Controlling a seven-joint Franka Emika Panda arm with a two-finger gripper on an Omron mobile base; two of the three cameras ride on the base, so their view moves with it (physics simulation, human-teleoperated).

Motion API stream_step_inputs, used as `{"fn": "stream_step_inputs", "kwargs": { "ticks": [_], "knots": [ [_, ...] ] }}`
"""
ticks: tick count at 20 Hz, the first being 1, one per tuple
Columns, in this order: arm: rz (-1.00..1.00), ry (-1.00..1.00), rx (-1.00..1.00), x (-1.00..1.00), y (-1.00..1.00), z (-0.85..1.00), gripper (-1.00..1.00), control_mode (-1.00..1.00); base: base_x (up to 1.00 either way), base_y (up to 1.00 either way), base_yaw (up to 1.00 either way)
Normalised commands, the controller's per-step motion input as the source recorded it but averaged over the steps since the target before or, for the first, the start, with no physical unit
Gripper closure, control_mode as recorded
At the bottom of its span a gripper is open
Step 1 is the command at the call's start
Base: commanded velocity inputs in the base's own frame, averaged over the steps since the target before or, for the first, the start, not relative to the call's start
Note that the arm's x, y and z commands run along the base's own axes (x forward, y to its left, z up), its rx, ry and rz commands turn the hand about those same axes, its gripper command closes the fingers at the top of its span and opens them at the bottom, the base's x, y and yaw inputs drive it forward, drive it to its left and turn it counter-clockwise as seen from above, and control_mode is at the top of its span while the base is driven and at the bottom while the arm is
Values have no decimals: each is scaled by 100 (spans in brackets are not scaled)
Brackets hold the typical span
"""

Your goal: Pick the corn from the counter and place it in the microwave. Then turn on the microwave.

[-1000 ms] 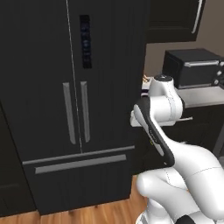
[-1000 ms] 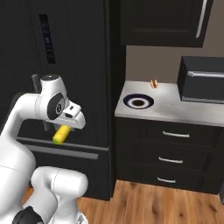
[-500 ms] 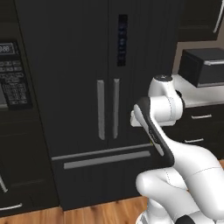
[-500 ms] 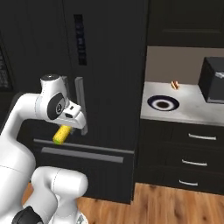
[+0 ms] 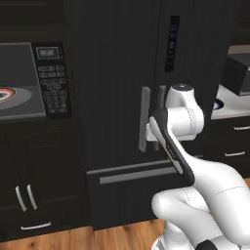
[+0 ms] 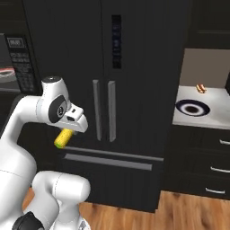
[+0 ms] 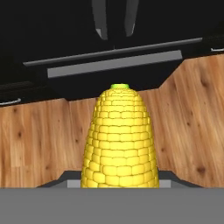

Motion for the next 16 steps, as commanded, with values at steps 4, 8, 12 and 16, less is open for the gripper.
{"fn": "stream_step_inputs", "kwargs": {
  "ticks": [4, 8, 12, 16],
  "knots": [
    [0, 0, 0, 0, 0, 0, 100, 100, -19, 58, 0],
    [0, 0, 0, 0, 0, 0, 100, 100, -22, 50, 2],
    [0, 0, 0, 0, 0, 0, 100, 100, -17, 56, 0],
    [0, 0, 0, 0, 0, 0, 100, 100, -15, 59, 0]
  ]
}}
